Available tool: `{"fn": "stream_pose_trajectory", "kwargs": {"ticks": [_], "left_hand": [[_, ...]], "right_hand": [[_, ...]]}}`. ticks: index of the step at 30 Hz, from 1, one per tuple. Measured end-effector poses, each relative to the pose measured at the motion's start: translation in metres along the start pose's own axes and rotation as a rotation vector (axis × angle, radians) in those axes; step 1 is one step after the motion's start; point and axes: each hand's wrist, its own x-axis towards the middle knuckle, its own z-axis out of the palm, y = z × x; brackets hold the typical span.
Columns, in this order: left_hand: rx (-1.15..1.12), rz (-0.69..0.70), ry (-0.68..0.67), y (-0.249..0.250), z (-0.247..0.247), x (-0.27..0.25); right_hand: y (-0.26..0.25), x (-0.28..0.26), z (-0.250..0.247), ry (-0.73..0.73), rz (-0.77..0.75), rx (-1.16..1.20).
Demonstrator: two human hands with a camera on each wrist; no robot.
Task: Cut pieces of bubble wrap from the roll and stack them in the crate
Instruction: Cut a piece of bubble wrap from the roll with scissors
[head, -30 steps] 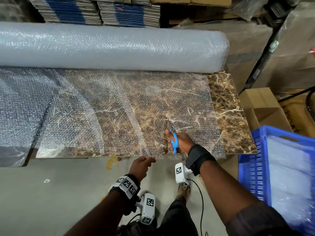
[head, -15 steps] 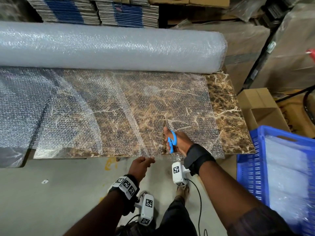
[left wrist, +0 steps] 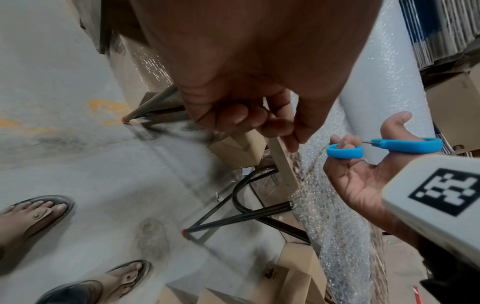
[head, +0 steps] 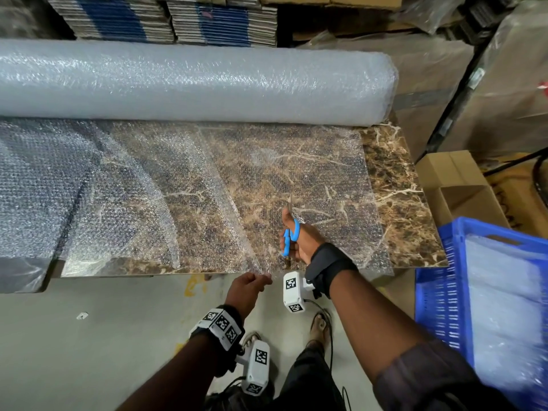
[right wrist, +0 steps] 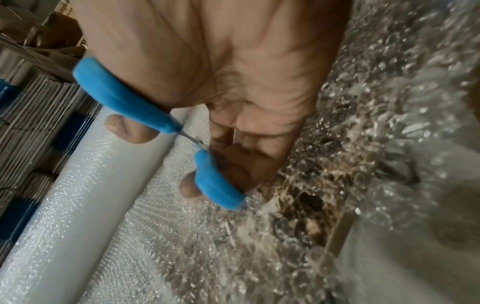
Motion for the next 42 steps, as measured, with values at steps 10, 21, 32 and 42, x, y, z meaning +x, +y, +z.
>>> {"fn": "stream_pose_trajectory", "kwargs": {"ticks": [10,21,32,42], "left_hand": [[0.060,0.011,0.005,-0.004,-0.003,0.004],[0.091,-0.002,-0.002,-0.004,-0.006,0.005],[0.159,0.061,-0.031,-0.001,-0.010,0.006],[0.244,0.062,-0.067,-0.002,-0.017,0.005]], "right_hand": [[0.007,0.010,0.018,0.106,-0.024,0.083],[0.015,0.006,0.026,0.162,-0.092,0.123],[0.022,-0.007,0.009,0.099,-0.094,0.124],[0.031,-0.019,-0.016,-0.031,-0.033,0.071]]}}
